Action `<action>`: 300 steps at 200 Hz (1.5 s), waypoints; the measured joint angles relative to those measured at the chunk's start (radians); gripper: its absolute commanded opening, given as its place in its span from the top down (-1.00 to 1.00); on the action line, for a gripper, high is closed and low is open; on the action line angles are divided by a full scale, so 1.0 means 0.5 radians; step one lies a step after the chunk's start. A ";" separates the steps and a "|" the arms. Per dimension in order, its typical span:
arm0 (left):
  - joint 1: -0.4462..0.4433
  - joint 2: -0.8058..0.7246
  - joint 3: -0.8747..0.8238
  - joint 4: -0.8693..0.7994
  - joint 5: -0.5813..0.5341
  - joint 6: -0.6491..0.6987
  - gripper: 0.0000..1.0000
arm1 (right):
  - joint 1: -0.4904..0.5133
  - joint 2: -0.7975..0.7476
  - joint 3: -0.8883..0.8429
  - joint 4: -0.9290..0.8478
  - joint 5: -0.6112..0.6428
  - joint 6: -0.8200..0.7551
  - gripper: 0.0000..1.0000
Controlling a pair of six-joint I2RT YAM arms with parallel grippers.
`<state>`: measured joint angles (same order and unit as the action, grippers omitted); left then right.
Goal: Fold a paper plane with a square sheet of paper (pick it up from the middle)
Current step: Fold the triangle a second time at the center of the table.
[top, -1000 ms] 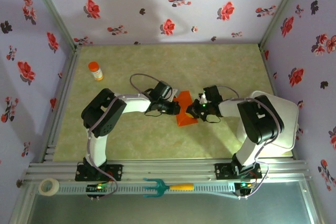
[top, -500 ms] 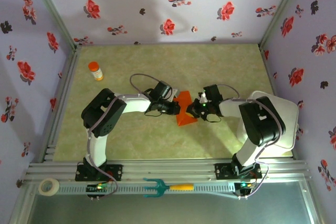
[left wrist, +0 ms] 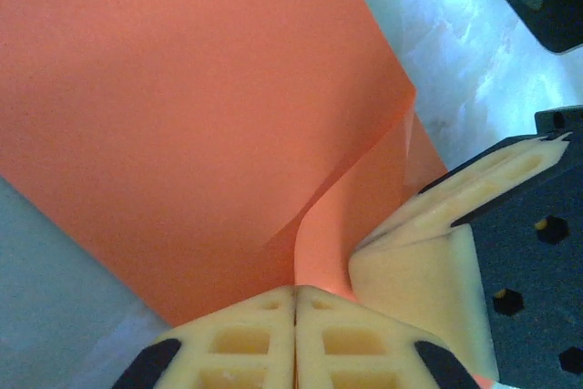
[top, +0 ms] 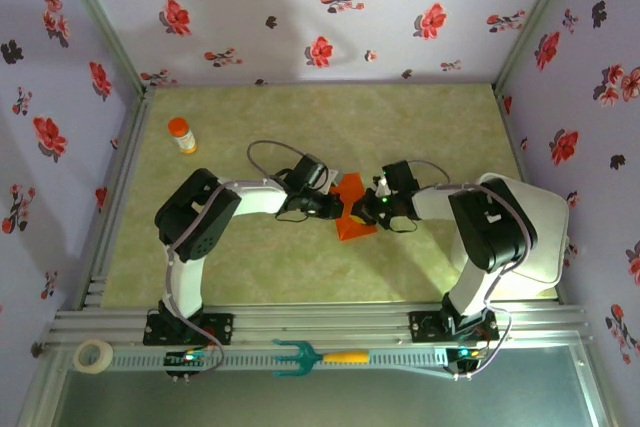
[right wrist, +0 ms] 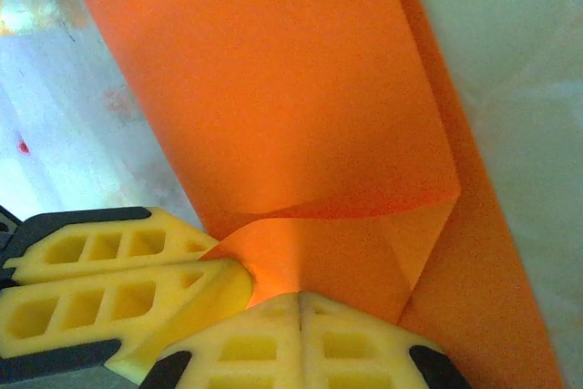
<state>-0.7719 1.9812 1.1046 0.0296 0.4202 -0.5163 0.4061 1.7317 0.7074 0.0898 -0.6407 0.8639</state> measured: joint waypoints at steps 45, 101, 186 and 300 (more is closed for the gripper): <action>0.003 -0.098 0.003 -0.128 -0.123 -0.060 0.35 | 0.000 -0.004 -0.048 0.111 -0.001 0.017 0.91; -0.003 -0.391 -0.054 -0.204 -0.240 -0.199 0.63 | 0.000 -0.008 -0.111 0.263 0.002 0.120 0.91; -0.159 -0.323 -0.055 -0.204 -0.034 -0.272 0.72 | 0.000 -0.008 -0.150 0.372 0.011 0.215 0.91; -0.162 -0.118 0.019 -0.168 0.105 -0.318 1.00 | 0.000 -0.008 -0.150 0.372 0.014 0.220 0.91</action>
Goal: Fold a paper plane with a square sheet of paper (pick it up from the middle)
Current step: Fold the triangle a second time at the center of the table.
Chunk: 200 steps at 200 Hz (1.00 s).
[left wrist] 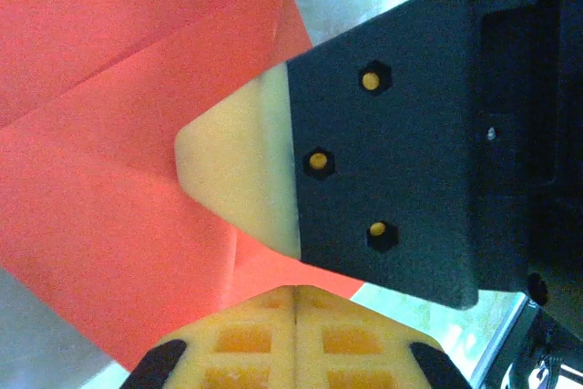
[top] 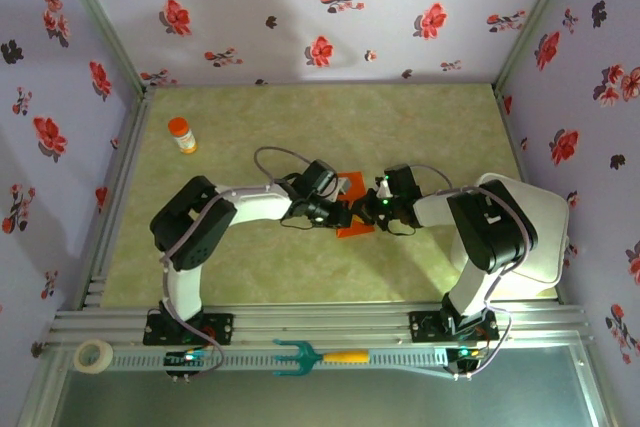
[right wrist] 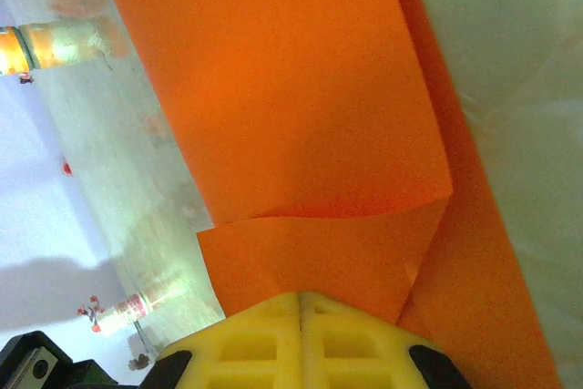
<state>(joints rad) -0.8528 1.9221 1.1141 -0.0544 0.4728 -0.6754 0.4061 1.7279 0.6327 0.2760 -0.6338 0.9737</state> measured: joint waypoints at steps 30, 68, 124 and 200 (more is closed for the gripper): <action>-0.001 0.028 0.008 0.002 0.004 -0.001 1.00 | 0.000 0.000 0.000 0.000 0.000 0.000 0.91; -0.001 0.058 0.008 0.001 0.002 0.000 1.00 | 0.000 0.000 0.000 0.000 0.001 0.000 0.91; -0.002 0.059 0.006 0.001 -0.001 0.000 1.00 | 0.000 0.000 0.000 0.000 0.002 0.000 0.91; -0.002 0.053 -0.090 0.052 0.002 0.001 1.00 | 0.000 0.000 0.000 -0.002 0.003 -0.001 0.91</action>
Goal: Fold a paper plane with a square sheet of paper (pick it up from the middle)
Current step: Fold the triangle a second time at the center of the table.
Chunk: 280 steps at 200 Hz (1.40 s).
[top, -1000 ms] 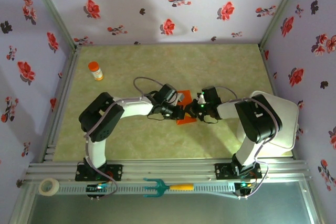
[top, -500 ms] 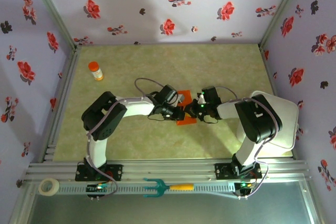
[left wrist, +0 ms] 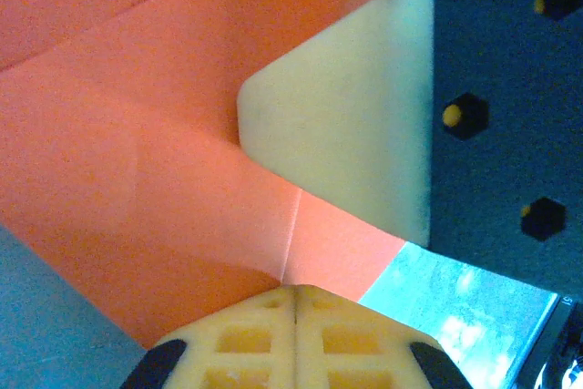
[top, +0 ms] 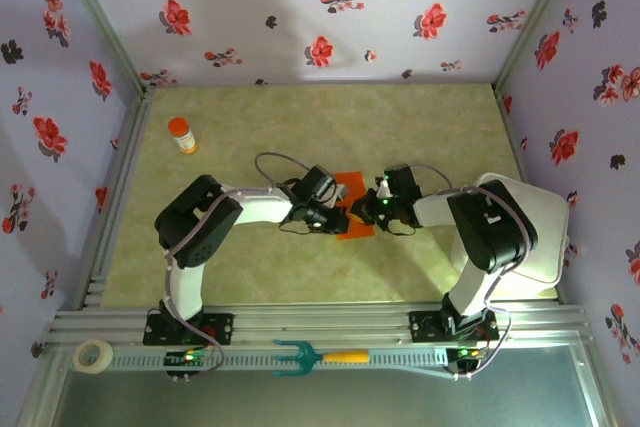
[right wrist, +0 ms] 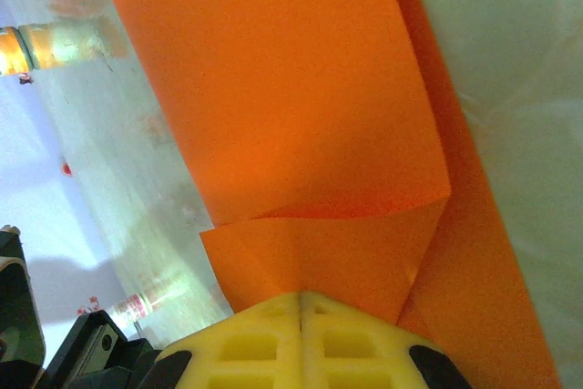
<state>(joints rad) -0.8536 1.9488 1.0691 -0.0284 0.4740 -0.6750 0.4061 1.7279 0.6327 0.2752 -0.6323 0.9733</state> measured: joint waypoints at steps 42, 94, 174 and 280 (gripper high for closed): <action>-0.005 -0.045 -0.082 0.067 -0.004 0.001 1.00 | 0.000 0.000 0.000 -0.001 0.001 -0.001 0.91; -0.018 -0.163 -0.210 0.024 -0.021 0.018 1.00 | 0.000 0.000 0.000 -0.004 0.002 -0.001 0.91; -0.032 -0.404 -0.298 -0.039 -0.114 0.043 1.00 | -0.001 0.000 0.000 -0.002 0.001 0.000 0.90; 0.015 -0.069 0.004 0.024 -0.122 -0.008 1.00 | 0.000 0.000 0.000 0.002 0.000 0.012 0.89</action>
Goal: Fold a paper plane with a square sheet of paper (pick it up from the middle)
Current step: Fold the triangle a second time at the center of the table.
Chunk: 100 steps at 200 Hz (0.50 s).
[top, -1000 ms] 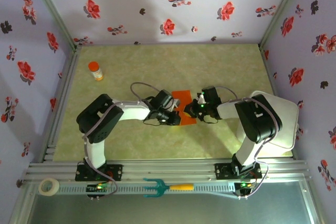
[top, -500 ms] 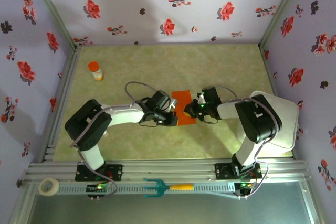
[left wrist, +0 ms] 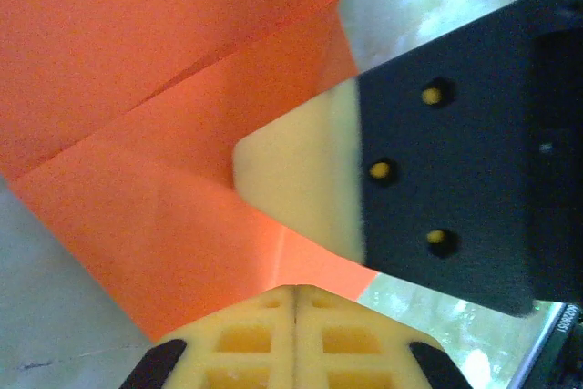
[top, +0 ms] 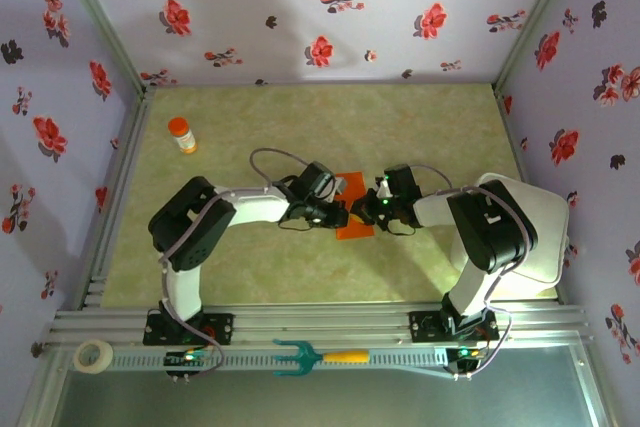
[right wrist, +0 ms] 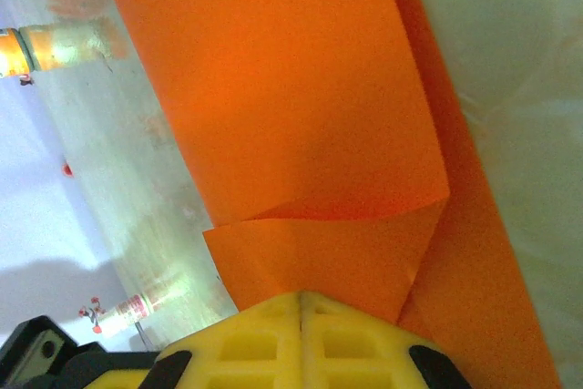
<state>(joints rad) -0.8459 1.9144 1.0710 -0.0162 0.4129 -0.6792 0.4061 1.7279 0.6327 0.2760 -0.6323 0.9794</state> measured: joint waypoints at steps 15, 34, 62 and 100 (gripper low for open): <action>0.000 0.031 0.000 -0.031 -0.005 -0.001 1.00 | -0.001 0.000 0.000 0.001 -0.001 0.002 0.88; 0.002 0.047 0.002 -0.045 -0.005 -0.006 1.00 | -0.002 -0.002 0.002 -0.001 -0.001 0.002 0.85; 0.002 0.037 -0.034 -0.004 -0.005 -0.007 1.00 | -0.014 -0.031 0.020 -0.085 0.008 -0.008 0.84; 0.002 -0.013 -0.128 0.073 -0.004 -0.007 1.00 | -0.029 -0.111 0.031 -0.204 0.001 -0.055 0.86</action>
<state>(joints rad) -0.8448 1.9079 1.0069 0.0204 0.4110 -0.6827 0.3916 1.6722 0.6479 0.1738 -0.6319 0.9520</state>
